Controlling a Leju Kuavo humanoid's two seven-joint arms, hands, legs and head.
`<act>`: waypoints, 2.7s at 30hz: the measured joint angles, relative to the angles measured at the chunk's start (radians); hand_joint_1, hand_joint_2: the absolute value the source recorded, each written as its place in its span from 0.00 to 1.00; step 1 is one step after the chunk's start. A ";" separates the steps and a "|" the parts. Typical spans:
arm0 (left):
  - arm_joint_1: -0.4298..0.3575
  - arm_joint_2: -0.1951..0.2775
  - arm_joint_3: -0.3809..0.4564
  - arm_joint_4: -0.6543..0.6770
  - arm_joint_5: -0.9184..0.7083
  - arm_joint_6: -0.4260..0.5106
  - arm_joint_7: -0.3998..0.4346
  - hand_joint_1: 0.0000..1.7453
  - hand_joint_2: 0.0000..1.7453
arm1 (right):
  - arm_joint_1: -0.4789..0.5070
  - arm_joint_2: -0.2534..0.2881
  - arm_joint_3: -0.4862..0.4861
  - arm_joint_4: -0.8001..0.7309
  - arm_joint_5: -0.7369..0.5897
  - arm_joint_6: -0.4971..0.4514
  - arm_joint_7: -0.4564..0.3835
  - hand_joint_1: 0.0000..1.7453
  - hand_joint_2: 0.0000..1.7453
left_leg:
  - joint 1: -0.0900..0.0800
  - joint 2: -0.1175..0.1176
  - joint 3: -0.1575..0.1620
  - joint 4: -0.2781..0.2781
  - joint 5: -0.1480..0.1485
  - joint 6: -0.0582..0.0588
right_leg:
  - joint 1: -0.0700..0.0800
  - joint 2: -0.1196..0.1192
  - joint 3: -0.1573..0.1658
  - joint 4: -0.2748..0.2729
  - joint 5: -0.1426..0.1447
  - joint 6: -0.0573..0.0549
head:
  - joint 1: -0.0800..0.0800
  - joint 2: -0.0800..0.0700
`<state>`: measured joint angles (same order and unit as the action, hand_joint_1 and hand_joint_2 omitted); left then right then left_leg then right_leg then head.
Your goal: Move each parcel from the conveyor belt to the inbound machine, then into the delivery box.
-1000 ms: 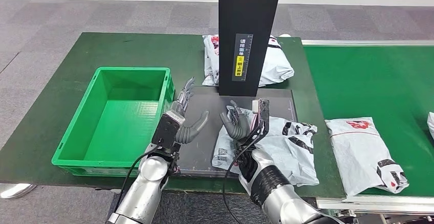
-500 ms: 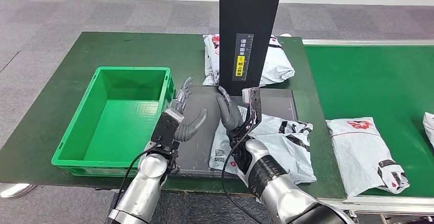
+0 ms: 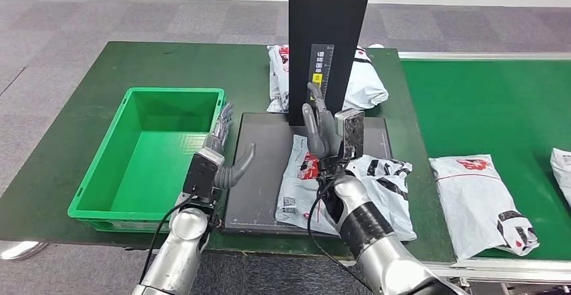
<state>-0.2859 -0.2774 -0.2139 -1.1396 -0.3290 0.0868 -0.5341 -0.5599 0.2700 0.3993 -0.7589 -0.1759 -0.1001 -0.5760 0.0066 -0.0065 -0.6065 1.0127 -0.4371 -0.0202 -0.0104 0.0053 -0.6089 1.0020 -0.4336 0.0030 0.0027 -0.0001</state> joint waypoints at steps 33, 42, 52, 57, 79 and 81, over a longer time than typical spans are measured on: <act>-0.095 0.010 -0.348 0.162 -0.567 -0.244 0.090 0.00 1.00 | 0.453 -0.087 -0.083 -0.845 0.345 -0.371 0.122 0.00 1.00 | -0.001 0.003 0.000 0.000 -0.003 0.000 | -0.001 0.002 -0.002 -0.001 -0.001 0.000 | 0.000 0.000; -0.209 -0.023 -0.566 0.379 -0.629 -0.298 0.018 0.00 1.00 | 0.480 -0.087 -0.084 -0.890 0.355 -0.426 0.133 0.00 1.00 | -0.001 0.003 0.000 0.000 -0.003 0.000 | -0.001 0.001 -0.001 0.000 -0.002 0.000 | 0.000 0.000; -0.297 -0.072 -0.779 0.545 -0.690 -0.309 0.076 0.43 1.00 | 0.511 -0.097 -0.092 -0.939 0.351 -0.458 0.121 0.00 1.00 | -0.001 0.002 0.000 0.000 -0.004 0.001 | -0.001 0.001 -0.001 0.000 -0.002 0.000 | 0.000 0.000; -0.339 -0.083 -0.877 0.605 -0.735 -0.262 0.181 1.00 1.00 | 0.525 -0.104 -0.098 -0.945 0.329 -0.485 0.085 0.00 1.00 | -0.001 0.003 0.001 0.000 -0.004 0.001 | -0.001 0.001 0.000 0.000 -0.002 0.000 | 0.000 0.000; -0.443 -0.089 -0.999 0.713 -0.774 -0.089 0.334 1.00 1.00 | 0.528 -0.129 -0.099 -0.945 0.292 -0.499 0.045 0.00 1.00 | -0.001 0.003 0.008 0.000 -0.004 0.002 | -0.001 0.001 0.007 0.000 -0.002 0.000 | 0.000 0.000; -0.448 -0.088 -0.999 0.723 -0.789 -0.064 0.358 1.00 1.00 | 0.528 -0.129 -0.100 -0.945 0.294 -0.491 0.047 0.00 1.00 | -0.001 0.003 0.008 0.000 -0.004 0.002 | -0.001 0.001 0.007 0.000 -0.002 0.000 | 0.000 0.000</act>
<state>-0.7343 -0.3656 -1.2129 -0.4169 -1.1178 0.0226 -0.1763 -0.0319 0.1408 0.2995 -1.7037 0.1176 -0.5909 -0.5294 0.0059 -0.0039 -0.5990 1.0125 -0.4407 -0.0185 -0.0110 0.0063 -0.6015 1.0016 -0.4351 0.0033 0.0031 -0.0001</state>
